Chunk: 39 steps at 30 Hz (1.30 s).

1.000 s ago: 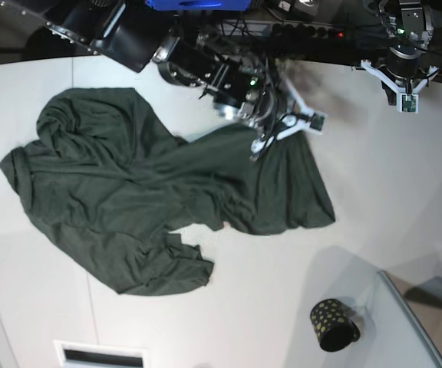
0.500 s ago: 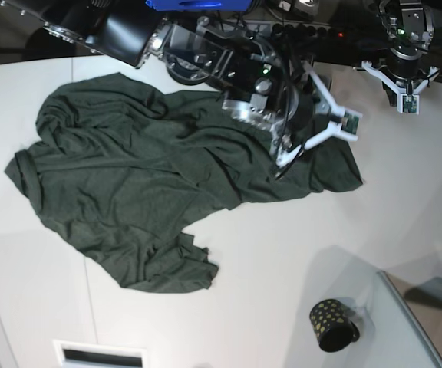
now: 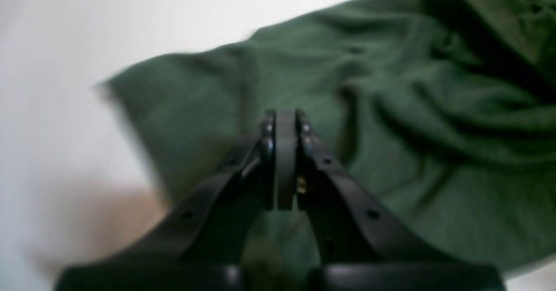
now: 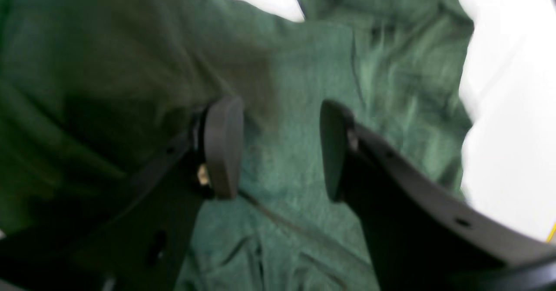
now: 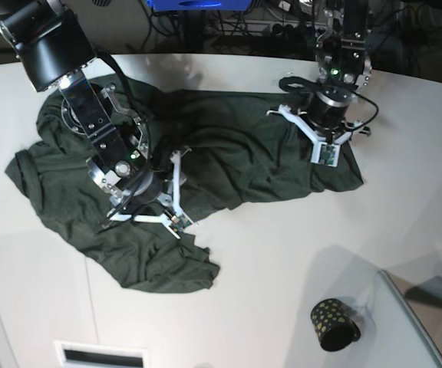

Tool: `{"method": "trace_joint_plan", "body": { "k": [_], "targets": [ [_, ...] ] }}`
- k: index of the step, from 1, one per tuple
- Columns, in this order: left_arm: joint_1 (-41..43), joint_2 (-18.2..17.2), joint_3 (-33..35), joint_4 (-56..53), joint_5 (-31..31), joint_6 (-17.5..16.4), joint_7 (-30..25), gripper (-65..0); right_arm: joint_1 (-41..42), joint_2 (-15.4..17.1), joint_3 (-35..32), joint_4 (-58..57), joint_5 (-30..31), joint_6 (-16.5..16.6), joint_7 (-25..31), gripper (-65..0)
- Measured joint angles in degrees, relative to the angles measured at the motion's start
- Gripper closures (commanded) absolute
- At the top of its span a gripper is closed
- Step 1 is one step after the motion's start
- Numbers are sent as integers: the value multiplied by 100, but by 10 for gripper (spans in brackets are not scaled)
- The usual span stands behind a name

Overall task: Layout the t-shirt on the table in an organized manner, then fold the t-shirt properly
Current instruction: 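Grasp the shirt edge with both grippers and stretch it apart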

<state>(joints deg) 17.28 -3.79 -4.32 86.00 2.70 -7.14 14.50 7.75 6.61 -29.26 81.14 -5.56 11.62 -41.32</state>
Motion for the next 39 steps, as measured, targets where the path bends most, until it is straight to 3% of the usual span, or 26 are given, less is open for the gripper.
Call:
{"method": "trace_joint_plan", "body": {
  "k": [2,7,8,15,18,23,26,31,35,39],
  "targets": [
    [-203,11,168,-496,37,-2,-11,0,-13,-2,173,-376,50,17,337,-266],
    [-55,-28,153,-922,935,11,-348,0,33,-44,752,-1504,24,37,966,-264],
    [-24,-61,155,-918,1093,26,-358,0,52,-20,896,-1670,116,48,1311,-264],
    [278,-595,144,-881,1128,68,-555,0,636,-4,1469,-2820,149,42,2144,-264],
    [323,-684,-11,-881,1095,-48,-625,0,973,-22,1582,-3287,195,83,2216,-264],
    [310,-688,-693,-866,1086,-144,-459,0,1370,-35,1578,-3960,214,57,2667,-264],
    [293,-704,-951,-758,1241,-11,33,0,1451,-59,1576,-4039,42,-225,2750,-264],
    [474,-684,-990,-48,1106,-26,59,0,1071,101,1626,-2951,-20,-326,2476,-264],
    [723,-636,-898,505,658,-42,-9,0,136,332,1613,-1001,-31,-308,1897,-264],
    [918,-511,-706,590,326,52,142,0,-763,549,1624,192,13,-282,1578,-264]
  ]
}}
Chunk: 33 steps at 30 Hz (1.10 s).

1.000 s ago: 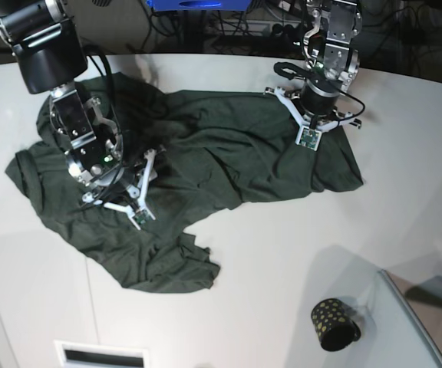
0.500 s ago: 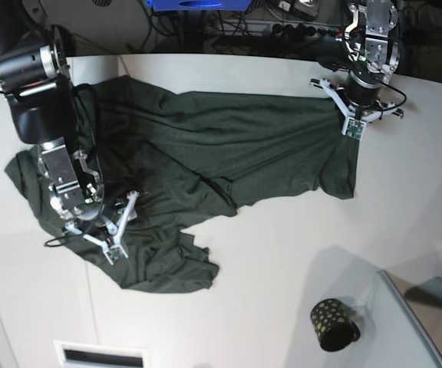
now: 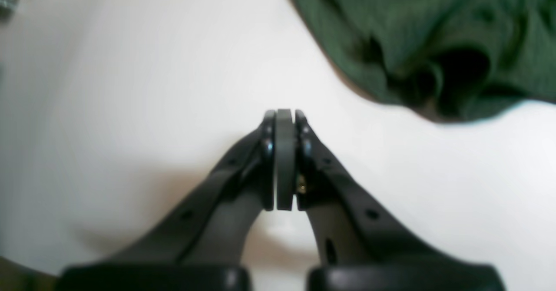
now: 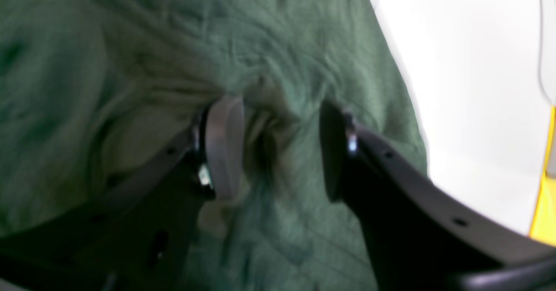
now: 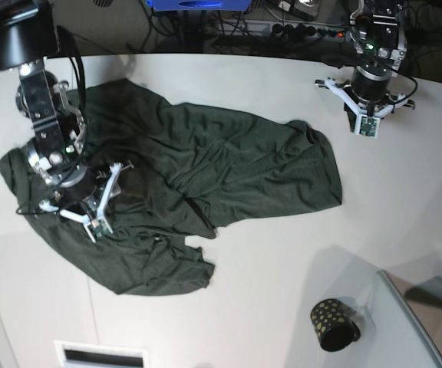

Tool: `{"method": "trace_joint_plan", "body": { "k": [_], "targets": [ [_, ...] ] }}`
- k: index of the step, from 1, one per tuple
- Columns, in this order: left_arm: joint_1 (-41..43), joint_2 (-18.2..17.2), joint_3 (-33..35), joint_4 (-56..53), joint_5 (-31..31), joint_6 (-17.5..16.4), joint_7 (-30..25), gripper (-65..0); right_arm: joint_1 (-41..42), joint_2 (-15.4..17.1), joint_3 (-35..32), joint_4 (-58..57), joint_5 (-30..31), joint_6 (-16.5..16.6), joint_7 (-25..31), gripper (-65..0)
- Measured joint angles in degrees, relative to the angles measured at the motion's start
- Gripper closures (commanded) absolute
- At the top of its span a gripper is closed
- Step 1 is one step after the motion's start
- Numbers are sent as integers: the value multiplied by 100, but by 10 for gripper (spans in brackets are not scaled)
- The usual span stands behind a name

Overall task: Layout the t-shirt on the table in an organized manner, then fold the t-shirt properly
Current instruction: 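Grasp the shirt edge with both grippers and stretch it apart, then regrasp the shirt with the right gripper and drag it outward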

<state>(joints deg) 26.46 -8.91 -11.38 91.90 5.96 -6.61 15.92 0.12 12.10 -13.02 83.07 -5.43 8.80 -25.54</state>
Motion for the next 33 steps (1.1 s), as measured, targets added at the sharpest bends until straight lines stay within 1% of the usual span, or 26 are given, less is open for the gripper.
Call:
{"method": "trace_joint_plan", "body": {
  "k": [2,4,7,8,11,13,15,16,17,18,20,22,25,33],
  "targets": [
    [-129,155,236,-131,-131,-59,-136,0,-293,-9,-2,245,-11,-2,2,-270],
    [-374,291,483,-411,-151,-101,-129,0,-402,-44,-11,286,11,2,7,-273],
    [-728,415,597,-918,-133,-83,-127,0,-284,-260,-28,190,4,9,-17,-281],
    [-826,417,597,-1071,-136,-72,-107,0,-177,-332,-50,116,11,4,-13,-302],
    [-951,376,579,-1351,-138,-33,-214,0,192,-573,-44,-267,2,2,26,-395],
    [-949,319,557,-1416,-151,-39,-275,0,380,-680,-48,-584,26,4,15,-428],
    [-935,247,450,-1427,-164,-94,-284,0,498,-796,-46,-870,-26,20,11,-425],
    [-931,210,365,-1447,-164,-76,-286,0,579,-870,-39,-1051,-20,118,-28,-426],
    [-922,173,256,-1456,-155,-79,-280,0,658,-949,-31,-1211,-33,365,-37,-426],
    [-920,160,153,-1462,-151,-50,-254,0,728,-1032,-33,-1360,-20,520,-22,-426],
    [-911,157,-4,-1467,-153,-26,-236,0,855,-1185,-39,-1633,24,660,20,-426],
    [-905,160,-59,-1467,-151,-26,-216,0,949,-1274,-44,-1858,28,667,22,-425],
    [-916,173,-96,-1467,-151,-28,-192,0,975,-1320,-44,-1967,-2,667,7,-425],
    [-931,173,-96,-1462,-151,-28,-175,0,520,-1434,-46,-1443,-17,667,-4,-425]
  ]
}}
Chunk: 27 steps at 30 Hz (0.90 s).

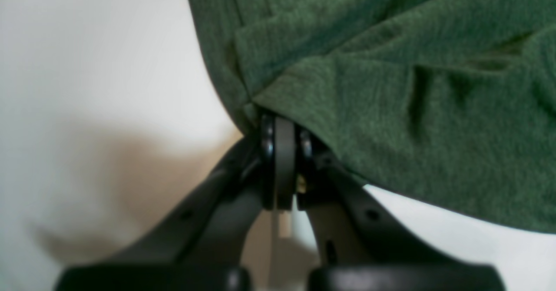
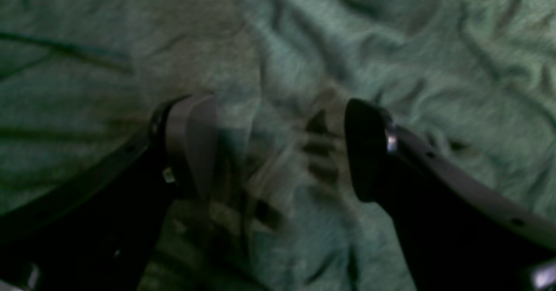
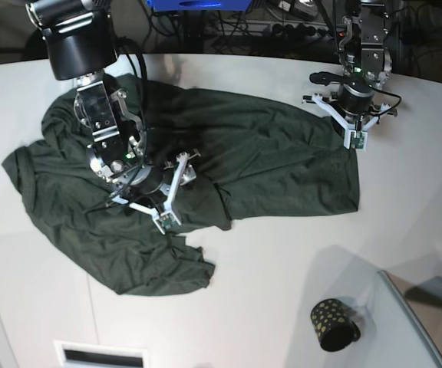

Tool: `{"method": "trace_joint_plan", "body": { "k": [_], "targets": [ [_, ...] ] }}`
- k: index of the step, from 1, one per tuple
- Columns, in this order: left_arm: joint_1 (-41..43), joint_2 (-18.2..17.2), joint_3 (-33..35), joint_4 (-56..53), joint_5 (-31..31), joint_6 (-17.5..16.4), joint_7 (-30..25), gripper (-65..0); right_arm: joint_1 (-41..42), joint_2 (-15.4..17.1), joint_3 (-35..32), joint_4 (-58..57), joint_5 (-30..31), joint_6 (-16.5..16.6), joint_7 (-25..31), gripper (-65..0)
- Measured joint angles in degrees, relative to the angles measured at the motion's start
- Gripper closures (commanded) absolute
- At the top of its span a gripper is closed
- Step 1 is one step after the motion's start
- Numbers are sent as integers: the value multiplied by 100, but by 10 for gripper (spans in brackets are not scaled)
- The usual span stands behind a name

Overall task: Layout the t-shirt on the table in an organized manner, then fold the t-shirt properly
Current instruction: 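Regrasp the shirt with the right gripper and drag it outward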

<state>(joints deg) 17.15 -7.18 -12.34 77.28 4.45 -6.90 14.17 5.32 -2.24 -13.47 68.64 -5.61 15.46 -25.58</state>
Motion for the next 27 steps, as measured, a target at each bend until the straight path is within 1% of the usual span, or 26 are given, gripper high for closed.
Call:
{"method": "trace_joint_plan", "body": {
  "k": [3,5,6,7,9,10,11,14,15,17,19,21,23,25,27],
  "targets": [
    [-2,2,0,2,0,0,0,0,-13,-48,2,-20,-2,0,-7,-425],
    [-2,0,0,0,0,0,2,0,-15,-72,-33,-20,0,0,4,-401],
    [-2,0,0,2,0,0,0,0,-22,-59,-144,-20,-11,0,4,-360],
    [-4,0,0,2,0,0,2,0,-39,-48,-299,-20,-31,-2,7,-299],
    [-4,2,0,2,2,0,2,0,-81,-76,-533,-20,-9,0,-118,-140],
    [-4,2,0,2,0,0,2,0,-79,-96,-603,-20,26,0,-308,-71],
    [-2,2,0,2,-2,0,0,0,-79,-114,-645,-17,24,0,-431,-41],
    [-2,2,-2,2,-2,0,2,0,-166,-92,-640,385,-26,0,-568,-2],
    [0,2,-2,7,-2,0,4,0,-256,-72,-605,686,-20,-2,-588,0],
    [4,-55,9,13,-4,-37,24,0,-466,-13,-579,1432,-24,-22,-903,0],
    [2,-125,-2,13,-2,-42,35,0,-678,177,-608,2184,61,33,-1165,0],
    [20,-170,-13,13,4,-42,46,0,-938,411,-568,2874,22,28,-1434,0],
    [39,-146,-20,13,2,-15,46,0,-1349,623,-225,3532,52,39,-1526,0],
    [31,-129,0,13,9,-24,44,0,-1722,654,321,4009,-2,20,-1611,0],
    [24,-129,0,13,-4,-22,42,0,-1915,678,1012,4175,70,35,-1563,0]
  ]
}}
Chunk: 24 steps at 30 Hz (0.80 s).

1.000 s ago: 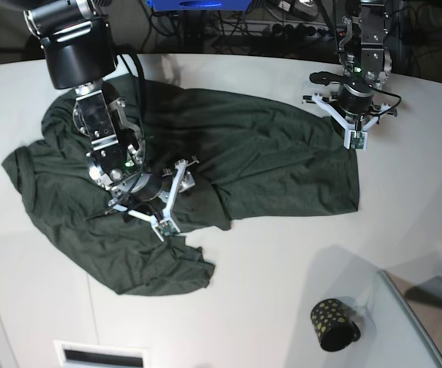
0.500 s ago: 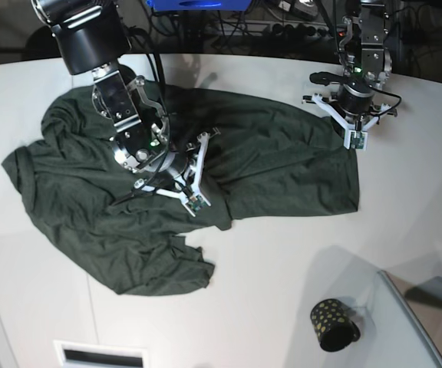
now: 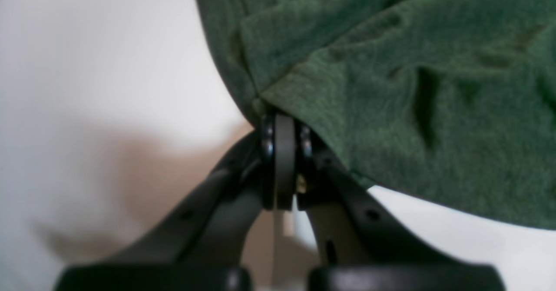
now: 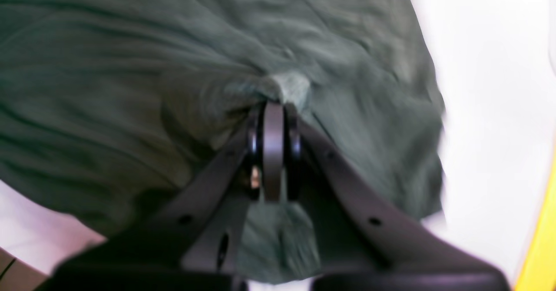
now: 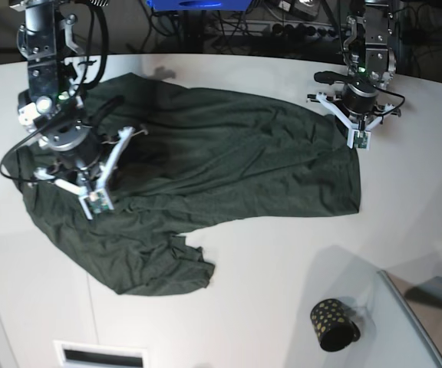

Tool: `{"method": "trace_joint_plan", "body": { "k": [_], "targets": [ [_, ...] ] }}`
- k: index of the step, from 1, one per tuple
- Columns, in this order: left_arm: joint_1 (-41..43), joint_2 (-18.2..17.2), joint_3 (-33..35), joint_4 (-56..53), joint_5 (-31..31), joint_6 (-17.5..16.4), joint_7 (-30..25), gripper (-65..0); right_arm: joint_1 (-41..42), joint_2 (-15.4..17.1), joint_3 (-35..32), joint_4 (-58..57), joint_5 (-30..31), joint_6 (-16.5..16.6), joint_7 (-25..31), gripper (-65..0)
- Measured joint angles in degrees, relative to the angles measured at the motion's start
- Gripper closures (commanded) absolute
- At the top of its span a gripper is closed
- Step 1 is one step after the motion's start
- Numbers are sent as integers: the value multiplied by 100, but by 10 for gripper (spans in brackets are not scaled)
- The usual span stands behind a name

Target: Layout the t-shirt on the table in an organized manner, then fold the t-shirt properly

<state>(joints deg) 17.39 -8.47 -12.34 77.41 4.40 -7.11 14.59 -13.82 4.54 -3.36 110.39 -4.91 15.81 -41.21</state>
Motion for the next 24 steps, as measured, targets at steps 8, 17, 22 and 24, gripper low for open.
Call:
{"method": "trace_joint_plan", "body": {
  "k": [8,17,22,24],
  "targets": [
    [61,-11,-9,431,7,2,33,0,122,431,2822,-133,-61,-17,197,0],
    [105,-24,-11,726,4,2,24,0,234,391,4356,-295,-20,-17,192,0],
    [195,9,-146,750,-2,-50,37,0,238,428,5171,-466,-61,-26,199,0],
    [190,20,-343,752,20,-26,37,0,321,525,5495,-728,-59,-26,192,0]
  ]
}}
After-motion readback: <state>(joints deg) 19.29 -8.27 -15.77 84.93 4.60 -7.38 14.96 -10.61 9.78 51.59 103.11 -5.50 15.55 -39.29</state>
